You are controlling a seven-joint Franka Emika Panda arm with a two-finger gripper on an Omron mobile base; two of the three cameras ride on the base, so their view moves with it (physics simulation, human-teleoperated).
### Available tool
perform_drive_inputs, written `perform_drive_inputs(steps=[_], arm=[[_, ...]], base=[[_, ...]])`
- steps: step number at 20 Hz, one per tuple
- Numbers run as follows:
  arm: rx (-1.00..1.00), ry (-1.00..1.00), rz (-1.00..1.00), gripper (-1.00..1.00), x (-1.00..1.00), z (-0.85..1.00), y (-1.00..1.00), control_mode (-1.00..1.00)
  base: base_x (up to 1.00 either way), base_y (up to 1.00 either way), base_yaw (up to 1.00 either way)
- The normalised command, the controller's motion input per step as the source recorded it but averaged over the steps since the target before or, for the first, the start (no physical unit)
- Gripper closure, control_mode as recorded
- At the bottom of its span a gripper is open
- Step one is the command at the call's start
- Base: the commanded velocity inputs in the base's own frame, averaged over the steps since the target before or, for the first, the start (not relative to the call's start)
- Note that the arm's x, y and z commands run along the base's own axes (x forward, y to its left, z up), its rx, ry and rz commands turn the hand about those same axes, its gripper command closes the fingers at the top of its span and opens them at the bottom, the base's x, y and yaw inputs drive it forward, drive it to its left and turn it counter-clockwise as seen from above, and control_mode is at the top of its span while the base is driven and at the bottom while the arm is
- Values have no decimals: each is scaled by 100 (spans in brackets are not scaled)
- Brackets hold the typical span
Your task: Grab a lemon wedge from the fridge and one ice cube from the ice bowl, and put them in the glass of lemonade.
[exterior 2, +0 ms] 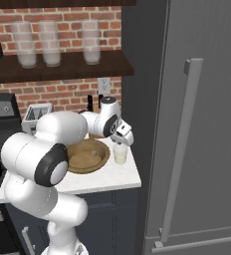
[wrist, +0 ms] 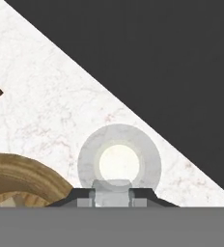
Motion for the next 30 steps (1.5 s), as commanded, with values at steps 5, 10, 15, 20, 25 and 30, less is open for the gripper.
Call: perform_drive_inputs(steps=[5, 10, 15, 20, 25, 30], arm=[[0, 0, 0, 100, 6, 0, 0, -100], [0, 0, 0, 100, 14, 0, 0, -100], [0, 0, 0, 100, 1, -10, -5, -100], [0, 0, 0, 100, 0, -13, -5, -100], [0, 0, 0, 100, 0, 0, 0, -100], [0, 0, 0, -100, 0, 0, 0, -100]], base=[[0, 0, 0], [0, 0, 0], [0, 0, 0], [0, 0, 0], [0, 0, 0], [0, 0, 0]])
